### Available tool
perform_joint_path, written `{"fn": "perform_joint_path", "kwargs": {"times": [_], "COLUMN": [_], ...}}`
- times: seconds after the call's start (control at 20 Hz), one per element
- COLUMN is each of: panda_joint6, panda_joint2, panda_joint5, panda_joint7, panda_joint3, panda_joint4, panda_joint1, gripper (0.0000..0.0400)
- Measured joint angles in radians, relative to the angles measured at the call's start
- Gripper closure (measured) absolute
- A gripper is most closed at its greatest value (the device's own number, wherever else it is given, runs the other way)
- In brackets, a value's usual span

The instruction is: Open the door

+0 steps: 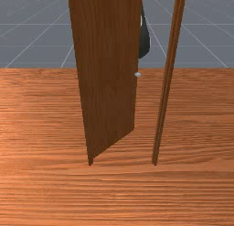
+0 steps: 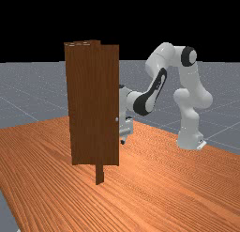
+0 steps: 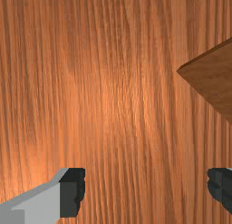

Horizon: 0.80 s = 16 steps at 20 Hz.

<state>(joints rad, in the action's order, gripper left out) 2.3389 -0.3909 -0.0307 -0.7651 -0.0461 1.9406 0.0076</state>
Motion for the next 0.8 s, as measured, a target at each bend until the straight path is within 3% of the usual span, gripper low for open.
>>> {"fn": "perform_joint_path", "kwargs": {"times": [0.05, 0.1, 0.2, 0.4, 0.6, 0.65, 0.8], "panda_joint6": [0.0, 0.0, 0.0, 0.005, 0.093, 0.073, 0.123], "panda_joint2": [0.0, 0.0, 0.0, 0.015, 0.201, 0.238, 0.299], "panda_joint5": [0.0, 0.0, 0.0, -0.047, -0.101, -0.044, -0.053], "panda_joint7": [0.0, 0.0, 0.0, 0.041, 0.085, 0.03, 0.109], "panda_joint3": [0.0, 0.0, 0.0, -0.018, -0.024, -0.014, -0.015], "panda_joint4": [0.0, 0.0, 0.0, 0.021, 0.299, 0.343, 0.431], "panda_joint1": [0.0, 0.0, 0.0, 0.02, 0.024, 0.011, 0.016], "gripper": [0.0157, 0.0252, 0.0346, 0.0393, 0.0399, 0.0399, 0.04]}}
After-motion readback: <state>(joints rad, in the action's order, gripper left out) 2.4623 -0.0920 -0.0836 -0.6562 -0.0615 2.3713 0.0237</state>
